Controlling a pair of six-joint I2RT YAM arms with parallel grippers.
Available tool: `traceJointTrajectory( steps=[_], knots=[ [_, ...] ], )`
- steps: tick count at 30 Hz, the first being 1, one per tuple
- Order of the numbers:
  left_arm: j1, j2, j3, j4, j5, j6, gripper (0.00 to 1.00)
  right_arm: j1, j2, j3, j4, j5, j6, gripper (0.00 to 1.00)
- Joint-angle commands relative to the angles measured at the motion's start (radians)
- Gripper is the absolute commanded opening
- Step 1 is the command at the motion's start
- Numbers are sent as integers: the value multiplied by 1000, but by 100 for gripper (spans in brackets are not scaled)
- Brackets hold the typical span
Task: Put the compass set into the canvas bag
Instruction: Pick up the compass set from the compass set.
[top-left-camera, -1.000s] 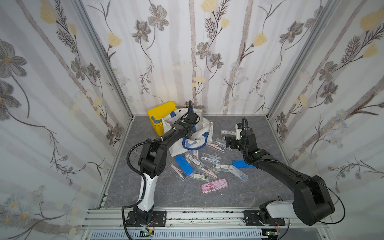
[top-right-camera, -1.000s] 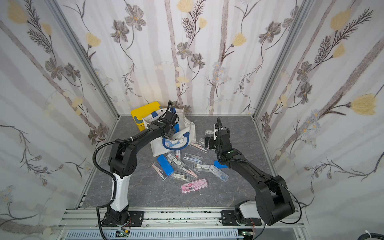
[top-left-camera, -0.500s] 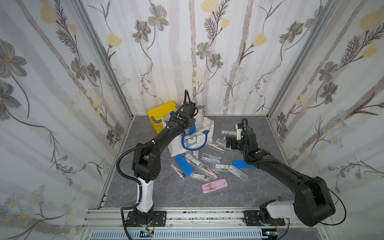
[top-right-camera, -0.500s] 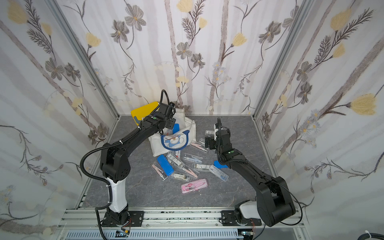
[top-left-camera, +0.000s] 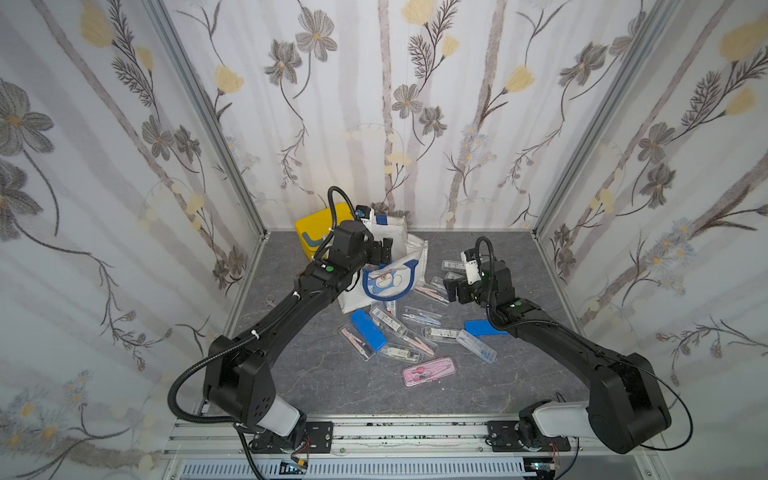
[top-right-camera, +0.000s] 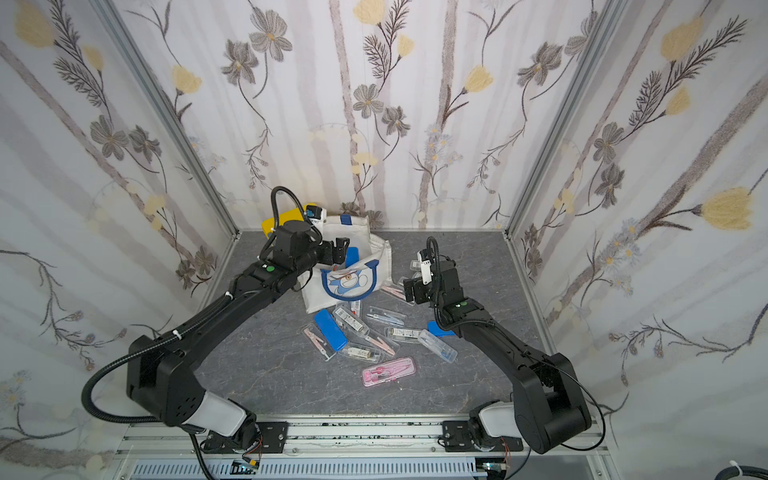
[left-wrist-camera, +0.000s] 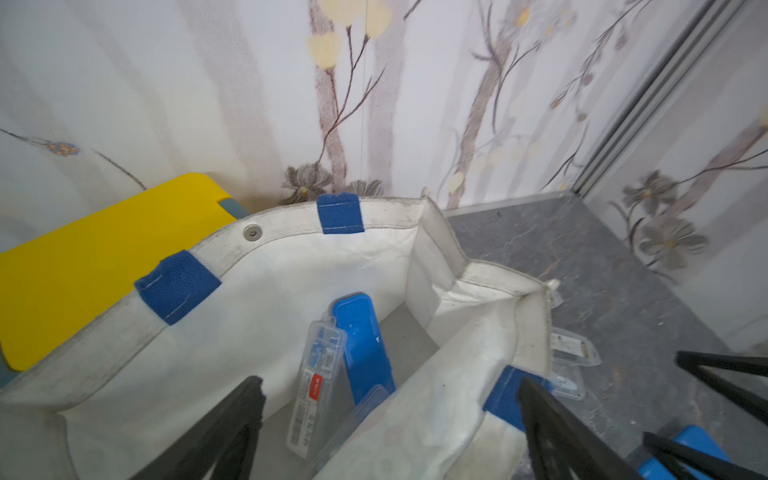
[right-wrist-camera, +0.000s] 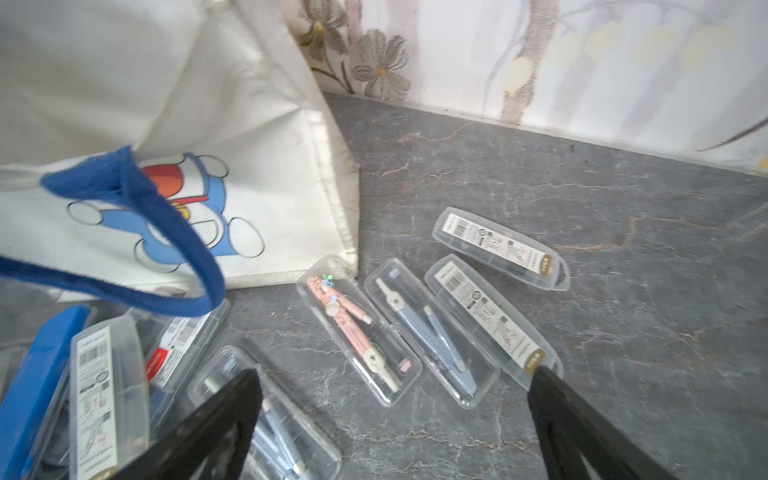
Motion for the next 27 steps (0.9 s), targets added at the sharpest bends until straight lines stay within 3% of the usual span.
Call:
traceJointTrajectory(
  steps=[1,6,10,22,27],
  knots=[
    [-1,-113,-172,269,160,-139,100,39,22,17,-6,-114,-82,100],
    [-2,-286,-402,425,212,-255,100,133,74,31,12,-183,-162,99],
    [-2,-379,-509,452,200,-314,100,193,147,65,23,-219,-181,99],
    [-3,-518,-612,414,137,-354,100,310,454,356,-220,-160,-182,93],
    [-4,-548,-625,396,117,-345,100,362,497,366,-203,-119,-229,93]
  ],
)
